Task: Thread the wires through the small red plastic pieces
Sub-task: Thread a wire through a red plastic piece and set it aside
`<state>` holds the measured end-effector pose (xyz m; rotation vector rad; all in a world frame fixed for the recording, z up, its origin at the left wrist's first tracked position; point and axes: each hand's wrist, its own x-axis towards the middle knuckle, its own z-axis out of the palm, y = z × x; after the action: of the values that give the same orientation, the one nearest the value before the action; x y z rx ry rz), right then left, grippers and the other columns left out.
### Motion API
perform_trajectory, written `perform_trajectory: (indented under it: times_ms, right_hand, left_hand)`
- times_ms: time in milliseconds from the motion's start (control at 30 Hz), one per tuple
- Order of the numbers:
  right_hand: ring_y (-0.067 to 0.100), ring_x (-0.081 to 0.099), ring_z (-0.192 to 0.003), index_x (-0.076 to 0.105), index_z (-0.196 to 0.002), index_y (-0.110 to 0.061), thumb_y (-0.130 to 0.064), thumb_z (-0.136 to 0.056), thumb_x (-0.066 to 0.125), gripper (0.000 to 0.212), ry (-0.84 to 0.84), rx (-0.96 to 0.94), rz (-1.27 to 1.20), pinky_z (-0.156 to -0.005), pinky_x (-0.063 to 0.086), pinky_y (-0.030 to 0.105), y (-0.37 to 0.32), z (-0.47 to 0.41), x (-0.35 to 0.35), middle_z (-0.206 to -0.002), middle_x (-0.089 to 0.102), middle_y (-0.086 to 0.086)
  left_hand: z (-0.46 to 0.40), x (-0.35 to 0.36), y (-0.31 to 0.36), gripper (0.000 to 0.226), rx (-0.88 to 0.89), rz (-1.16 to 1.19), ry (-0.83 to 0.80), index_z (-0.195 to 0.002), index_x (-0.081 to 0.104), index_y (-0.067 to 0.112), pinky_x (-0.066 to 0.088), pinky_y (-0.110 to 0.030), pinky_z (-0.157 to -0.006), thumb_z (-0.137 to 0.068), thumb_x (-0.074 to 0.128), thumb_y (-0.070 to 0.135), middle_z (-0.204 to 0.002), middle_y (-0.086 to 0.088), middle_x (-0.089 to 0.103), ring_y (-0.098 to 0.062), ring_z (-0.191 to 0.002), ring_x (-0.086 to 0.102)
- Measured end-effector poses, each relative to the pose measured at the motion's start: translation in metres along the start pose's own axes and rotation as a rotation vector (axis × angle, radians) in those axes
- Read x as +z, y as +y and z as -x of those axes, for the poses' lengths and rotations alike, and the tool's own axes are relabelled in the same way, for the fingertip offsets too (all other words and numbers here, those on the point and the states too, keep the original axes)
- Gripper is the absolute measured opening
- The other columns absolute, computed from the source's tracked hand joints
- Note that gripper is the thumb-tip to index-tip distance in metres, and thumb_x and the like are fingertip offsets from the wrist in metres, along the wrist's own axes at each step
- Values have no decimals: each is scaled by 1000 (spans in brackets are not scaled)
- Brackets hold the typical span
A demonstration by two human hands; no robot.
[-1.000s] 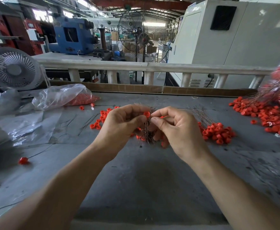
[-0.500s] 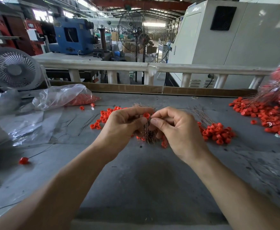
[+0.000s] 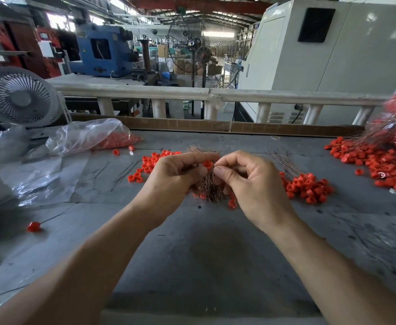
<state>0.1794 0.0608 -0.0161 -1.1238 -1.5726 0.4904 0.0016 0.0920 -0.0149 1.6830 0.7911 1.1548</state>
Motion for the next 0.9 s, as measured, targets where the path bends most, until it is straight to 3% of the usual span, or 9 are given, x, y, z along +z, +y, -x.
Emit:
perform_trajectory:
  times_ms: [133,300,467,567,767,900]
  right_hand:
    - [18,67,-64,73,-84,-23,-13,-93,73,13,-11,12,18,-64,57,38,2,0,1,-74,73,-3]
    - [6,64,-61,73,-83,-25,-14,-93,72,14,11,4,25,-61,51,20,1,0,0,-72,72,-7]
    - [7,65,-63,73,-84,-25,-16,-93,73,13,-16,13,39,-61,52,21,0,0,0,-73,72,-6]
    - [5,65,-63,74,-83,-26,-15,-93,73,14,-31,14,48,-60,49,17,0,0,-1,-73,72,-8]
    - [3,63,-60,73,-80,-26,-16,-92,74,15,-17,14,65,-56,46,13,2,0,0,-71,72,-9]
    - [7,65,-62,73,-80,-25,-17,-93,73,14,0,27,60,-57,48,17,3,0,1,-71,72,-5]
  left_hand:
    - [-1,1,-1,35,-2,4,-10,-116,75,22,52,-19,-73,-98,58,-3,-88,6,75,-3,-76,64]
    - [-2,1,-2,32,12,-22,0,-114,75,19,53,-22,-69,-98,59,-3,-83,3,73,-7,-73,62]
    - [-2,1,-1,34,28,-79,-19,-121,73,16,51,-16,-69,-98,57,-5,-82,15,74,2,-73,64]
    - [-1,1,-1,35,32,-56,-3,-114,73,22,51,-17,-67,-98,58,-5,-82,10,74,0,-72,65]
    - [-3,0,-4,27,21,5,28,-105,73,16,52,-20,-60,-96,61,-5,-76,3,73,-9,-65,64]
    - [-3,-1,-4,32,-3,35,48,-99,80,27,57,-26,-67,-96,63,0,-77,0,73,-12,-70,66]
